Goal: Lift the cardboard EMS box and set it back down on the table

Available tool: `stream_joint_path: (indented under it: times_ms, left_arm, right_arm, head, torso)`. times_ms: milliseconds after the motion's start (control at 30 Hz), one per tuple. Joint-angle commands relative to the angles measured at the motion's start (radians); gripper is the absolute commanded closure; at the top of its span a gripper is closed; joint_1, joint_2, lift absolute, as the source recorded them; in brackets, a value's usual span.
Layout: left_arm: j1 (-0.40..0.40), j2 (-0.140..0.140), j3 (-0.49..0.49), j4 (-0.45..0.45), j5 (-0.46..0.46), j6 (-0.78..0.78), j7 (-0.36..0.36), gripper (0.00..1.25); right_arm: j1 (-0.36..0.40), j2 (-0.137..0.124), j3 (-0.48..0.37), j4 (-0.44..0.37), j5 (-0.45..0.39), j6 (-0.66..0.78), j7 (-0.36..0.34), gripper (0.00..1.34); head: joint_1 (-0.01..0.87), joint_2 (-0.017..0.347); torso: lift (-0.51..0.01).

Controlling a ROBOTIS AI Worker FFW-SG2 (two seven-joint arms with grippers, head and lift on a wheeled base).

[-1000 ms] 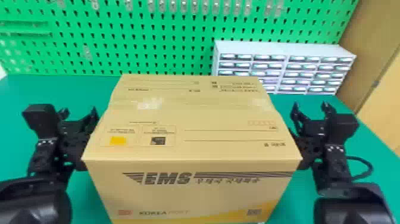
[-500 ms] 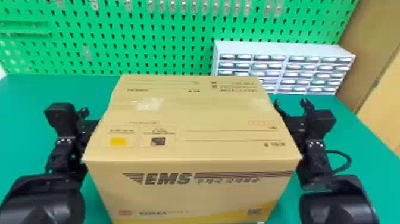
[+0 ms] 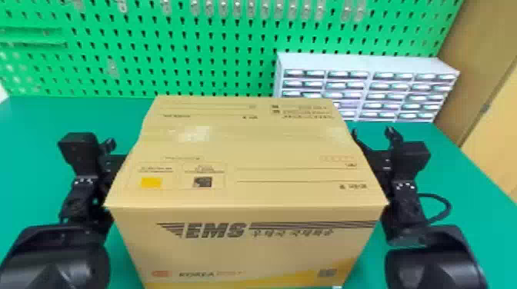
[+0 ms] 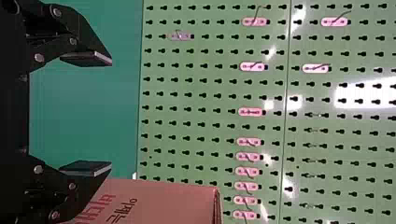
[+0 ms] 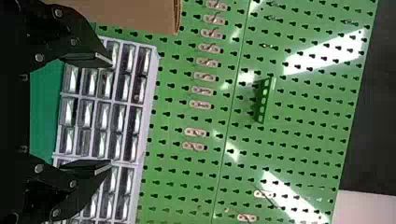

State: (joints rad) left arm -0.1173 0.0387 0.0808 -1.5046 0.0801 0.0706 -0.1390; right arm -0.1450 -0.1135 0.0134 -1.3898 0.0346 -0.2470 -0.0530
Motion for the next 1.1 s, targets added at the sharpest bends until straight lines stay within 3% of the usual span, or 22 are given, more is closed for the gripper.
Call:
stream_joint_path:
  times_ms: [0,533,1067]
  left_arm:
    - [0.001,0.000,-0.001,0.000,-0.002,0.000,-0.007,0.46]
    - [-0.028,0.000,0.014,-0.040,-0.017,0.000,-0.040,0.46]
    - [-0.114,0.000,0.014,-0.105,-0.033,0.011,-0.048,0.46]
  right_arm:
    - [0.001,0.000,-0.001,0.000,0.001,0.000,0.001,0.49]
    - [-0.021,-0.006,0.007,-0.037,-0.012,0.000,-0.001,0.49]
    - [-0.074,-0.017,0.005,-0.103,-0.016,-0.008,0.001,0.49]
  head:
    - [0.678,-0.014]
    - [0.678,-0.014]
    - [0.678,-0.014]
  torso:
    - [-0.093]
    - [-0.093]
    - [-0.093]
